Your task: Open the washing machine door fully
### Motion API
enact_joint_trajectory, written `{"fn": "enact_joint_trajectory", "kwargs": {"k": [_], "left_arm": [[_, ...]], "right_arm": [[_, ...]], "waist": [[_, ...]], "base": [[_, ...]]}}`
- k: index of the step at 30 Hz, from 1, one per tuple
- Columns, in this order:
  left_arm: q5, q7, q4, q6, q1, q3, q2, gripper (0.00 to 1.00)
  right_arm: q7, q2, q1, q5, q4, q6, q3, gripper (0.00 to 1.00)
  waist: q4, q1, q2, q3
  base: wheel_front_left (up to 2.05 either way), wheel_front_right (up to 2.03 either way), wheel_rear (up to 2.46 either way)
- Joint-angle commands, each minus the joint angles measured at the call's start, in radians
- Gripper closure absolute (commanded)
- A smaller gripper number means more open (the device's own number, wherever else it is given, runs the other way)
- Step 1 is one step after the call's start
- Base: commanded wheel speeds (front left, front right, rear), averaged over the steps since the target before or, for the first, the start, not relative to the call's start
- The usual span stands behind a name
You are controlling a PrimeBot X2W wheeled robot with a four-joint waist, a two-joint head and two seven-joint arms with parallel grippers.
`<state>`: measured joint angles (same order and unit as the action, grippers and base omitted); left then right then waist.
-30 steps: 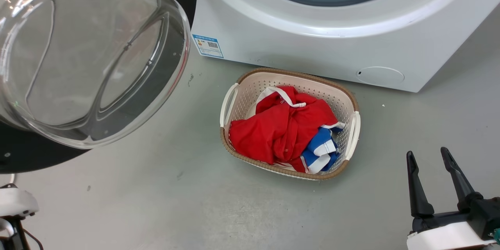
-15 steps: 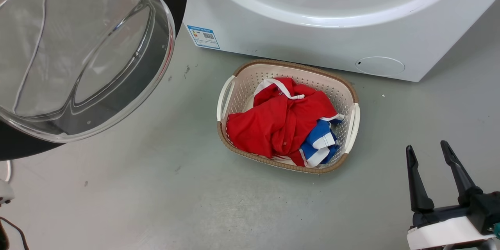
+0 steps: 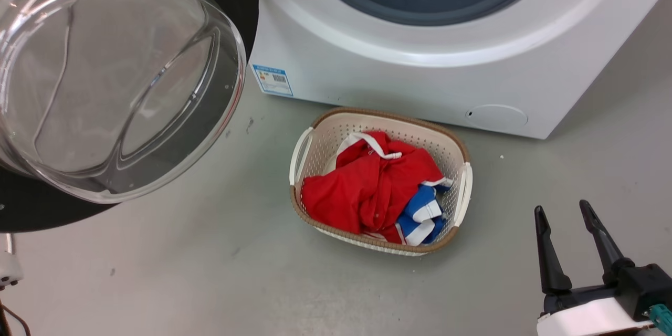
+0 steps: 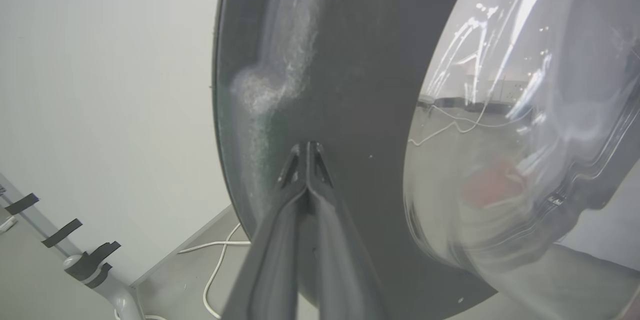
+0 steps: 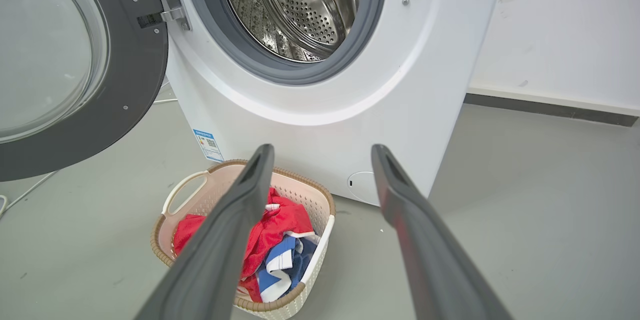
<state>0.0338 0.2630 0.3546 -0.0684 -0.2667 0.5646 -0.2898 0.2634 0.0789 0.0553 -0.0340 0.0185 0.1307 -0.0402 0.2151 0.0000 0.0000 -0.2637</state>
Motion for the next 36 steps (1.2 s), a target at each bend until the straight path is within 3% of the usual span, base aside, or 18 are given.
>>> {"fn": "enact_joint_trajectory", "kwargs": {"k": [1, 10, 19, 28, 36], "left_arm": [[-0.014, 0.003, -0.033, -0.003, 0.020, -0.007, 0.008, 1.00], [-0.058, 0.003, -0.232, -0.006, 0.106, -0.078, 0.060, 1.00], [-0.103, 0.003, -0.451, 0.008, 0.215, -0.241, 0.154, 1.00], [-0.088, 0.003, -0.468, 0.009, 0.296, -0.370, 0.197, 1.00], [-0.061, 0.003, -0.390, -0.003, 0.347, -0.485, 0.221, 1.00]], "right_arm": [[0.002, -0.008, 0.012, -0.004, 0.001, 0.000, 0.000, 0.00], [0.002, -0.025, 0.046, 0.016, -0.019, 0.000, -0.016, 0.00], [0.002, -0.029, 0.080, 0.001, -0.069, 0.000, -0.035, 0.00], [0.002, -0.029, 0.119, -0.026, -0.086, 0.000, -0.039, 0.00], [0.002, -0.029, 0.149, -0.049, -0.088, 0.000, -0.039, 0.00]], "waist": [[-0.006, 0.0000, 0.0000, 0.038], [-0.022, 0.0000, 0.0000, 0.130], [-0.066, 0.0000, 0.0000, 0.203], [-0.123, 0.0000, 0.0000, 0.253], [-0.161, 0.0000, 0.0000, 0.276]], "base": [[0.00, 0.00, 0.00], [0.00, 0.00, 0.00], [0.00, 0.00, 0.00], [0.00, 0.00, 0.00], [0.00, 0.00, 0.00]]}}
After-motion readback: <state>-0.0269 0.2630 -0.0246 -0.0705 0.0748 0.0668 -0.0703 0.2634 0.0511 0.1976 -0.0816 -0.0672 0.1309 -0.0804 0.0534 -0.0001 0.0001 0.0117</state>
